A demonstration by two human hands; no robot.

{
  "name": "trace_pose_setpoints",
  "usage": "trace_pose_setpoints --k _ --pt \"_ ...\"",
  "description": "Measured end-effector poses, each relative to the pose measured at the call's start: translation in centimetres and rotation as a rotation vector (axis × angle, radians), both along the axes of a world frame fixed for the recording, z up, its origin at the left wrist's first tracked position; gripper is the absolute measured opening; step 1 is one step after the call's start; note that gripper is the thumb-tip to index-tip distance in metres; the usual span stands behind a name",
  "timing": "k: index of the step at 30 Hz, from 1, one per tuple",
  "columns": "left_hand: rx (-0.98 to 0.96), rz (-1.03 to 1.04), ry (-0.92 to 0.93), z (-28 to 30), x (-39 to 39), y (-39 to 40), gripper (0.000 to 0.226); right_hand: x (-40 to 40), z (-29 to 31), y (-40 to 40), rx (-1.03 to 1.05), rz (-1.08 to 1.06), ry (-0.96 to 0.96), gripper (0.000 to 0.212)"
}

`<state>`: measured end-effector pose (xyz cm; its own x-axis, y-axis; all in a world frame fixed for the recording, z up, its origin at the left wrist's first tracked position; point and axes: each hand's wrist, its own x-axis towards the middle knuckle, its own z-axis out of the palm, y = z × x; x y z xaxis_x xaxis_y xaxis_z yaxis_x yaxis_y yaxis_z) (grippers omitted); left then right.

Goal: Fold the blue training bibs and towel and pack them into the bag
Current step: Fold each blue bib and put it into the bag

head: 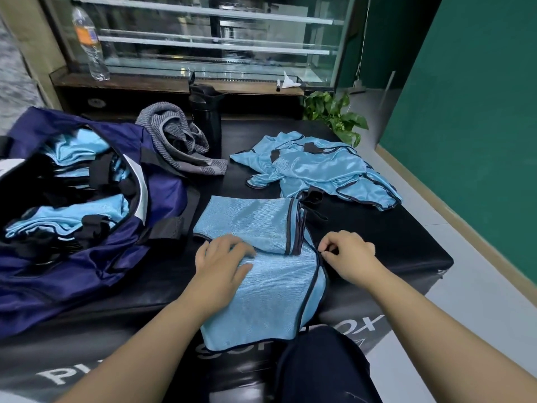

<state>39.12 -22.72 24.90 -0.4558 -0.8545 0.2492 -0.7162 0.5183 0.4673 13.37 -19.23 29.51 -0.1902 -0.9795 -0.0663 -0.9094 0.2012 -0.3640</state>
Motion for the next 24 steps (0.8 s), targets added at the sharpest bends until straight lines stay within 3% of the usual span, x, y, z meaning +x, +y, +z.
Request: trace_pose_setpoints --k 2,4,8,10,15,19,24 --pt "-0.142 0.101 0.034 0.0 0.1 -0.6 0.027 0.4 0.4 -0.4 -0.032 0.036 0.106 0.021" --pt "-0.206 0.144 -0.043 0.3 0.0 -1.5 0.035 0.9 0.7 -0.7 -0.082 0.103 0.142 0.037" --pt "-0.232 0.061 -0.249 1.6 -0.8 -3.0 0.005 2.9 0.8 -0.5 -0.140 0.297 0.061 0.055" --pt "-0.267 0.024 -0.264 2.4 -1.5 -3.1 0.004 3.6 0.4 -0.7 -0.131 0.368 0.111 0.062" --pt "-0.215 -0.072 -0.233 3.2 -2.1 -2.8 0.013 2.9 -0.3 -1.4 -0.250 0.315 0.193 0.033" --pt "-0.175 -0.157 -0.223 2.0 -0.4 -3.2 0.009 1.7 -0.5 -1.2 -0.274 0.338 0.169 0.029" --pt "-0.063 -0.272 -0.163 3.1 0.5 -3.6 0.028 0.6 -0.9 -1.0 -0.345 0.416 0.117 0.021"
